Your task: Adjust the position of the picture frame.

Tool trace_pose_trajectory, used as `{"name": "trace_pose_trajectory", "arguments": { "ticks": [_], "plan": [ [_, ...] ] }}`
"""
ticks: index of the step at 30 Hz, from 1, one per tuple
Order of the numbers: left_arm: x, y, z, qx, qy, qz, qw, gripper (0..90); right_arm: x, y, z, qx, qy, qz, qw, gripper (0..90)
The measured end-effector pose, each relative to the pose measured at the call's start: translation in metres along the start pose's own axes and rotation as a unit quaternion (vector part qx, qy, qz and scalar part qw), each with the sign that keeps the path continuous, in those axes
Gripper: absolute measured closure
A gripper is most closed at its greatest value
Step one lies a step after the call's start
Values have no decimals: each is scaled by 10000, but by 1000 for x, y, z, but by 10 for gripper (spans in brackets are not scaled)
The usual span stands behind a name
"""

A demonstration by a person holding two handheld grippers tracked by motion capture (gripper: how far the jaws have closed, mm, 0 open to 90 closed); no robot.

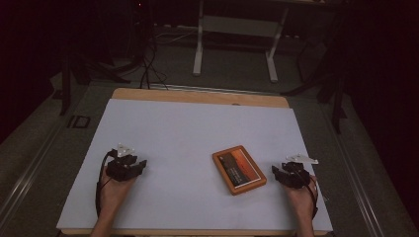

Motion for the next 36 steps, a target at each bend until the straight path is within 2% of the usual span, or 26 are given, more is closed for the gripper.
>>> {"name": "trace_pose_trajectory", "arguments": {
  "ticks": [2,5,7,9,14,18,21,24,29,33,36],
  "plan": [
    [-5,0,0,2,-95,161,9998,586,6,3,-6,-81,144,-26,9999,542],
    [-9,0,-2,-52,-169,245,9995,596,9,4,-11,-153,227,-41,9996,540],
    [-14,0,-4,-111,-319,325,9989,604,13,6,-18,-204,343,-35,9992,540],
    [-17,1,-5,-122,-365,383,9985,606,16,7,-24,-250,459,-48,9986,551],
    [-22,1,-4,-100,-499,475,9976,644,24,10,-36,-361,693,-146,9968,632],
    [-26,2,-4,-105,-669,478,9966,724,28,12,-40,-343,726,-286,9964,724],
    [-32,2,-4,-123,-825,600,9947,815,30,13,-37,-269,747,-424,9959,821],
    [-39,3,-3,-73,-945,753,9926,894,33,17,-33,-248,713,-543,9957,878],
    [-50,5,-2,-58,-1136,952,9889,899,34,27,-20,-189,846,-587,9945,898],
    [-55,5,0,-45,-1212,971,9879,898,34,37,-9,-109,910,-598,9940,898],
    [-61,5,-2,-80,-1362,978,9858,898,34,44,-2,-80,996,-619,9931,899]
  ]
}}
Point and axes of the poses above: each handheld gripper's, and its own axes: z roughly forward along the jaws, y roughly out of its top, x roughly to its left, the point moved 4 cm from there along z, roughly forward along the jaws, and after that the axes turned 7 degrees about -y, right-handed, at the moved point
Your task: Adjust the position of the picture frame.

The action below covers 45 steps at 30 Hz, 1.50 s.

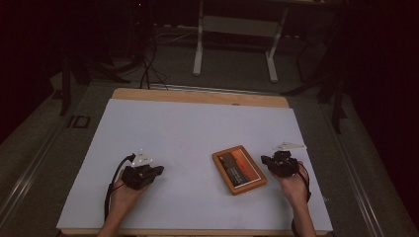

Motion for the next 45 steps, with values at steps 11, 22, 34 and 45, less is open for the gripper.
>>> {"name": "trace_pose_trajectory", "arguments": {
  "ticks": [11,22,34,45],
  "plan": [
    [-43,13,24,25,-540,363,9979,899,9,19,25,188,188,-269,9993,899],
    [-87,34,51,-16,-1120,731,9910,899,12,35,36,390,251,-276,9985,900],
    [-134,46,88,108,-1554,1156,9810,899,14,35,52,672,266,-277,9970,900],
    [-155,51,99,103,-1726,1328,9759,900,17,38,55,734,334,-340,9962,900]
  ]
}}
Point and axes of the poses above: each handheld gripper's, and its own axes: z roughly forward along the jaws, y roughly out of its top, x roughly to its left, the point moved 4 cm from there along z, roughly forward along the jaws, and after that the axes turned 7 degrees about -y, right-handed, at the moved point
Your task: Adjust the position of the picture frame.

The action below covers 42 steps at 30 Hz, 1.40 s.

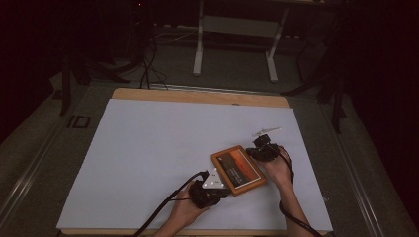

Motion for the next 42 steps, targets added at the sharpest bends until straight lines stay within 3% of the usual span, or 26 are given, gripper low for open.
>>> {"name": "trace_pose_trajectory", "arguments": {
  "ticks": [9,17,22,26,30,31,32,42],
  "plan": [
    [-9,2,5,15,-134,105,9999,900,17,12,6,86,100,-361,9993,900],
    [-15,1,8,12,-268,132,9996,900,30,18,7,172,265,-971,9948,900],
    [-16,0,6,15,-263,226,9994,900,34,18,4,122,326,-1083,9935,900],
    [-7,0,-4,-46,-138,159,9998,900,31,12,-2,-20,355,-961,9947,900],
    [16,0,-25,-198,145,-85,9997,900,21,-2,-17,-161,270,-744,9967,900],
    [16,0,-25,-198,145,-85,9997,900,21,-2,-17,-161,270,-744,9967,900],
    [26,-1,-31,-227,258,-170,9993,900,20,-6,-20,-185,243,-708,9970,900],
    [74,-6,-40,-237,734,-645,9949,900,7,-39,-45,-237,112,-440,9987,900]
  ]
}}
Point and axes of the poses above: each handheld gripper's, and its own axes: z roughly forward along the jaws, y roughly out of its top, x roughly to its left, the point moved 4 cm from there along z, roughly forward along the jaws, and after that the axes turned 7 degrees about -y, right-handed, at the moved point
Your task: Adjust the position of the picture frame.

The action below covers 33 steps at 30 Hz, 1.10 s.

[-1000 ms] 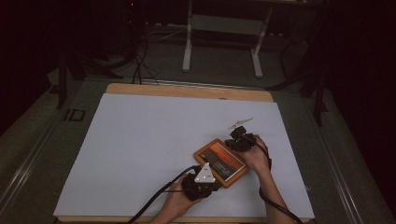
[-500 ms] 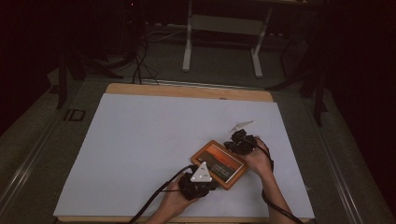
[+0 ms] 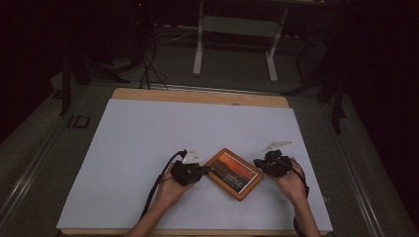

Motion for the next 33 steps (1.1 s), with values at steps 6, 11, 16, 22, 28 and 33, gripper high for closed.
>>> {"name": "trace_pose_trajectory", "arguments": {
  "ticks": [6,11,16,22,28,33],
  "plan": [
    [24,1,4,40,205,-256,9995,900,0,-21,-14,-88,-73,124,9999,900],
    [36,-1,10,62,338,-297,9990,899,4,-34,-26,-151,-86,206,9996,900],
    [41,-6,19,198,320,-349,9987,900,12,-47,-38,-193,-100,342,9992,900],
    [40,-9,23,303,269,-291,9988,900,23,-52,-47,-280,31,262,9993,900],
    [38,-9,21,354,347,-311,9983,900,24,-48,-46,-247,4,283,9993,900],
    [32,-12,17,356,407,-340,9980,900,22,-46,-43,-262,22,296,9992,900]
  ]
}}
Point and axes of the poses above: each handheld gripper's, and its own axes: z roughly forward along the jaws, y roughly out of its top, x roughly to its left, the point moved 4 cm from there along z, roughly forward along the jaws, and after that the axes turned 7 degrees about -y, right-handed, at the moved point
